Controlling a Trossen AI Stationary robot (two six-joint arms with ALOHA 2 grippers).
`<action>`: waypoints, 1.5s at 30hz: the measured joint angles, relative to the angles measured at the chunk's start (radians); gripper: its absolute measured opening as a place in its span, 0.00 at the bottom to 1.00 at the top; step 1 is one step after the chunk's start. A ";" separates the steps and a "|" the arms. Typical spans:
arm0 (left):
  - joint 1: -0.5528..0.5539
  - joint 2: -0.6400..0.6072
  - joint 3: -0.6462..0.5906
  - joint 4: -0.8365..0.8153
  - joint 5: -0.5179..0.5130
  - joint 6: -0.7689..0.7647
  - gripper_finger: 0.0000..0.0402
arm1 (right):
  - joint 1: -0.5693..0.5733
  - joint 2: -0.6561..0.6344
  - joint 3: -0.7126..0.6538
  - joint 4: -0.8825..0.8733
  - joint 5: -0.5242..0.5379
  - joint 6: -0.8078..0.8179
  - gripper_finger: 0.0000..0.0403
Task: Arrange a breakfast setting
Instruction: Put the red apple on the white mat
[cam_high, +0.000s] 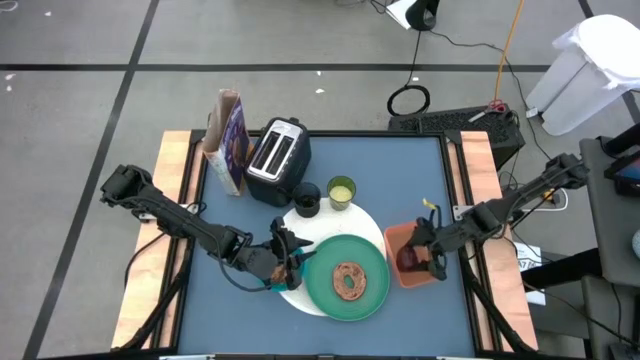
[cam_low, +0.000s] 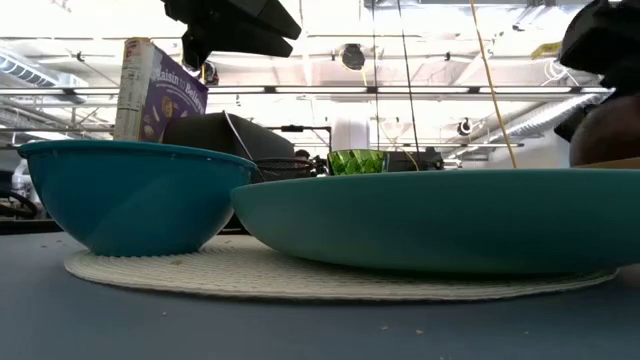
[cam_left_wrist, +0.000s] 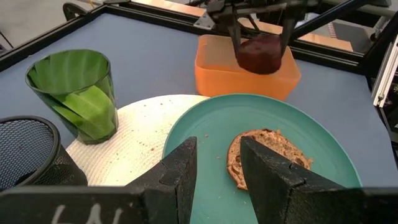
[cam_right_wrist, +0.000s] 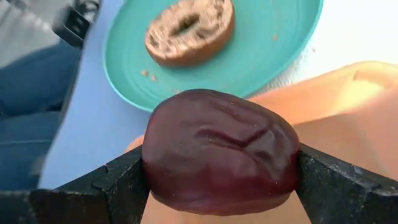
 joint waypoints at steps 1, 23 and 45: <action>0.000 0.000 0.000 0.000 0.000 0.000 0.32 | 0.000 -0.014 0.000 0.000 0.003 0.000 0.81; 0.065 0.000 0.000 0.296 -0.005 0.378 0.32 | -0.002 -0.081 0.000 0.765 0.179 0.006 0.81; 0.085 0.000 0.000 0.472 0.006 0.704 0.79 | -0.105 0.282 0.001 1.245 0.308 0.345 0.81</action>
